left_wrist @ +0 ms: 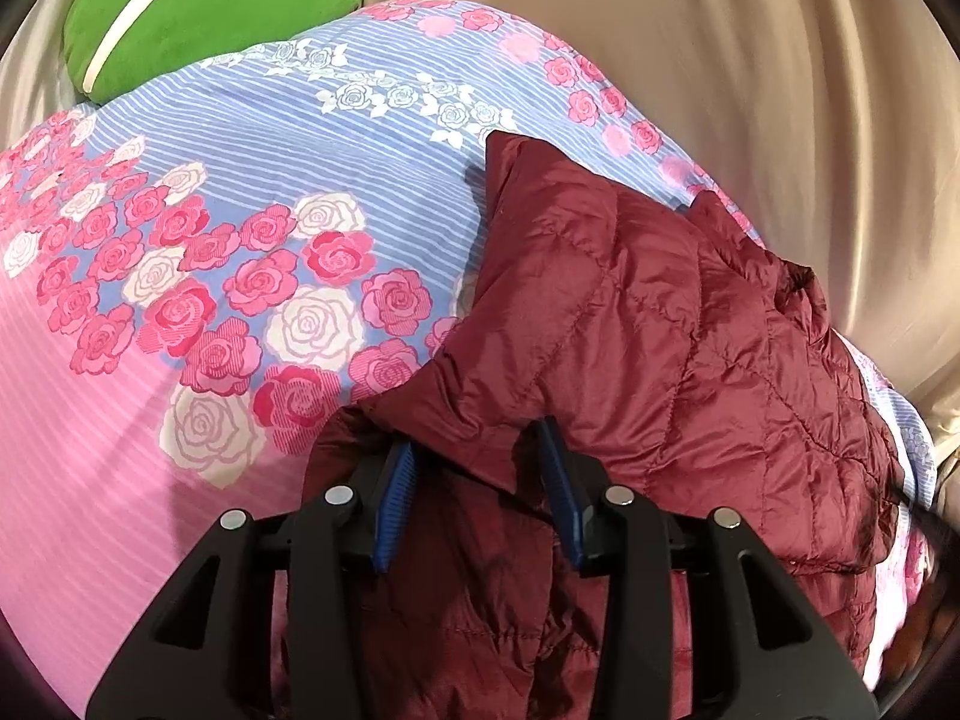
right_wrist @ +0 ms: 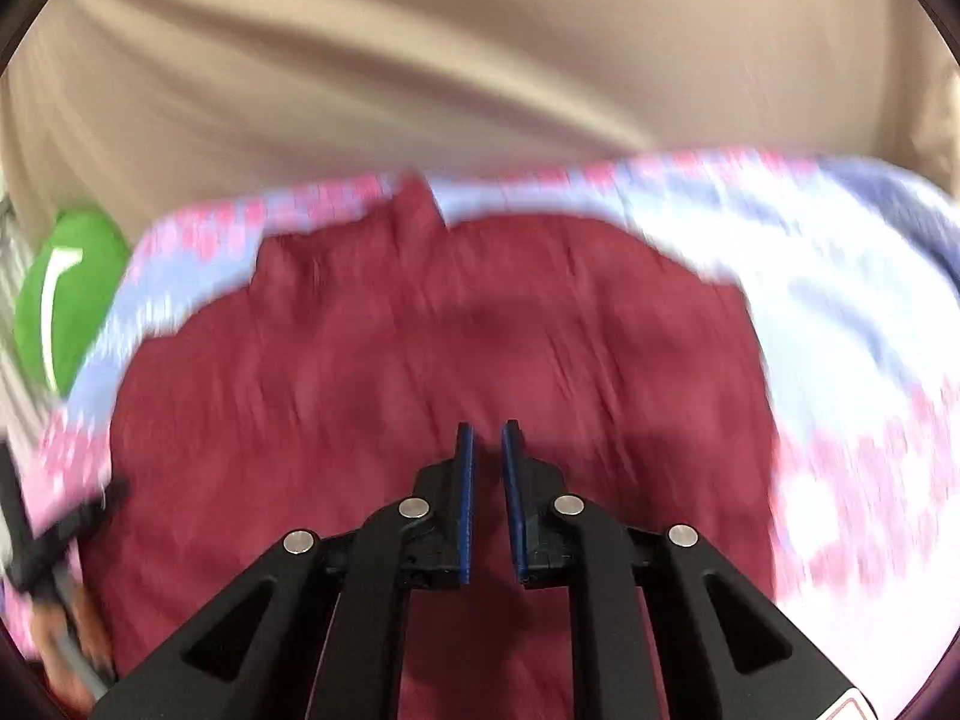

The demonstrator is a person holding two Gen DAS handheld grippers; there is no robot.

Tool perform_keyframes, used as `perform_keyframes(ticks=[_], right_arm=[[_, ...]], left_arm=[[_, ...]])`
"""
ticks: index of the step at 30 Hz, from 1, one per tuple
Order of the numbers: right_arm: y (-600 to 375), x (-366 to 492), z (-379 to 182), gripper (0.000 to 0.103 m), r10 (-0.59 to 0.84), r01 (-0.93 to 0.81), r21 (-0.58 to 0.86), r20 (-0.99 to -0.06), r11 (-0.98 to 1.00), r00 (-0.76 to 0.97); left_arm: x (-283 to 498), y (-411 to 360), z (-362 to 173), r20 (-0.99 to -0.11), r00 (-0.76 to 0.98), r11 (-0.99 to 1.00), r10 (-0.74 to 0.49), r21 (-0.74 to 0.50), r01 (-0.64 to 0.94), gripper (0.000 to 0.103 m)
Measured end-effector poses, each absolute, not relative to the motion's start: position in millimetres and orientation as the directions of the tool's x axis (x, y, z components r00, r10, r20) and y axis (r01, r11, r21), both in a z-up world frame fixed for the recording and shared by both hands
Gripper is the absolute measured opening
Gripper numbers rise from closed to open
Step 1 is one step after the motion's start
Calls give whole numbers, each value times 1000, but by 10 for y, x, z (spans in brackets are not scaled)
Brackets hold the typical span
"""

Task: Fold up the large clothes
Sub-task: 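Open both grippers and release the folded jacket onto the bedspread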

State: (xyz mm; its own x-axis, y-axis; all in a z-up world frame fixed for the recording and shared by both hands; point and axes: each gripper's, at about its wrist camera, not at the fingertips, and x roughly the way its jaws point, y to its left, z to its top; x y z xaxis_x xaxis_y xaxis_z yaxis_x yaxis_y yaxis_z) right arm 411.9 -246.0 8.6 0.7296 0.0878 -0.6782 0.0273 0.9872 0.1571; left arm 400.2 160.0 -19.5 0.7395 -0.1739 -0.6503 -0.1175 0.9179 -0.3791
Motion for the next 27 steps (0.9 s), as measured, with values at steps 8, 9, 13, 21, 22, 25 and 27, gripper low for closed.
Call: perform_keyframes(ticks=[8, 9, 13, 21, 22, 25, 27], right_arm=[[-3493, 3416, -113, 12, -67, 317, 221, -717, 923, 694], [-3508, 3254, -46, 12, -50, 302, 242, -699, 922, 714], [-3267, 2546, 125, 15, -30, 216, 211, -644, 953, 764], [-3178, 979, -144, 61, -13, 147, 149, -657, 978, 754], [-3207, 831, -215, 61, -21, 159, 147, -668, 976, 744], [-3298, 434, -377, 62, -20, 202, 180, -697, 963, 717], [-3384, 230, -486, 63, 20, 223, 251, -707, 942, 707]], left_arm=[[3884, 1585, -129, -687, 719, 948, -107, -289, -135, 38], [3794, 1581, -84, -693, 717, 958, -72, -248, -144, 39], [3322, 1630, 90, -679, 729, 968, -88, -230, -97, 48], [1980, 1992, 69, -730, 653, 961, -203, -276, -10, 80], [1847, 2046, 25, -739, 637, 957, -219, -291, -8, 81], [1430, 2201, -110, -762, 598, 942, -248, -334, -35, 81], [1195, 2295, -175, -758, 583, 918, -293, -394, -50, 81]])
